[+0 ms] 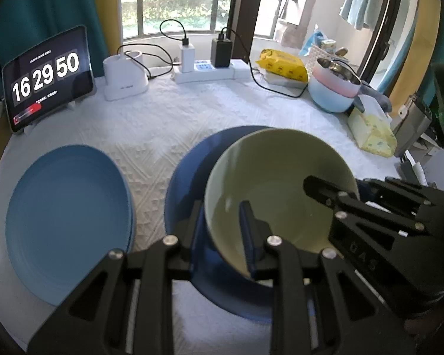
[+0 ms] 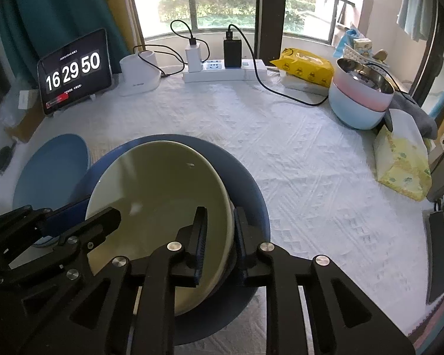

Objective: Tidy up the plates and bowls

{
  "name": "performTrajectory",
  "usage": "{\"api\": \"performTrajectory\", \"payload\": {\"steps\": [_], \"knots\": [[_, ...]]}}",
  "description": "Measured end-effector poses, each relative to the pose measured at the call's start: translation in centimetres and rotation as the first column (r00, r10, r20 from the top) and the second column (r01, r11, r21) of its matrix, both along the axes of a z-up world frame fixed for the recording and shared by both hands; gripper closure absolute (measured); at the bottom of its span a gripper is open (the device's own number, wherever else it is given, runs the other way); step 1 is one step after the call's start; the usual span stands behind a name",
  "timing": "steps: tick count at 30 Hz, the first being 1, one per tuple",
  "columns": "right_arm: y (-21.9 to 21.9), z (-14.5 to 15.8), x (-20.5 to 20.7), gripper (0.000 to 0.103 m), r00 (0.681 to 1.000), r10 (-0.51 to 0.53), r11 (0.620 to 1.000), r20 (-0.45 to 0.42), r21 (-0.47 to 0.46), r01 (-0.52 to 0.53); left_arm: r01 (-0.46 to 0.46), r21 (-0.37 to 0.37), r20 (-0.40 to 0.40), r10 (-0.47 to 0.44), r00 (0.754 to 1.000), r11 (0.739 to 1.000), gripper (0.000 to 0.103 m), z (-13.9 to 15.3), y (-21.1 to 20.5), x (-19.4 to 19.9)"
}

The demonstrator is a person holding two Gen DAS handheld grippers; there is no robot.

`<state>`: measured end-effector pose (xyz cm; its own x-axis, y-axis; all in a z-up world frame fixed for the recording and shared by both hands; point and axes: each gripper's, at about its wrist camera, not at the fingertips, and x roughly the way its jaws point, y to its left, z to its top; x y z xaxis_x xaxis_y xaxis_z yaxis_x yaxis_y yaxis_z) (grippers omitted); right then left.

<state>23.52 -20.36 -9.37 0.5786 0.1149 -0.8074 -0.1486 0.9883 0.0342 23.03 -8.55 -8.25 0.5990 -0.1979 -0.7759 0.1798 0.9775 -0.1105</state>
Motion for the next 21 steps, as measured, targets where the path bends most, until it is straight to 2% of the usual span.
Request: {"api": "performTrajectory", "payload": {"steps": [7,12,21], "knots": [[-0.2,0.7,0.0,0.083,1.000,0.008,1.000,0.022,0.019,-0.008,-0.004,0.006,0.041,0.003,0.999,1.000,0.077,0.9,0.3,-0.2],[-0.4,1.1,-0.2,0.082,0.999,0.003,0.999,0.032,0.039,-0.005,-0.010,-0.019,0.047,0.011,0.999,1.000,0.077,1.2,0.9,-0.1],[-1.7,2.3,-0.4,0.081,0.998,-0.010,0.997,0.069,0.077,0.004,-0.046,0.049,0.128,0.039,0.991,0.998,0.071,2.6,1.2,-0.5]]}}
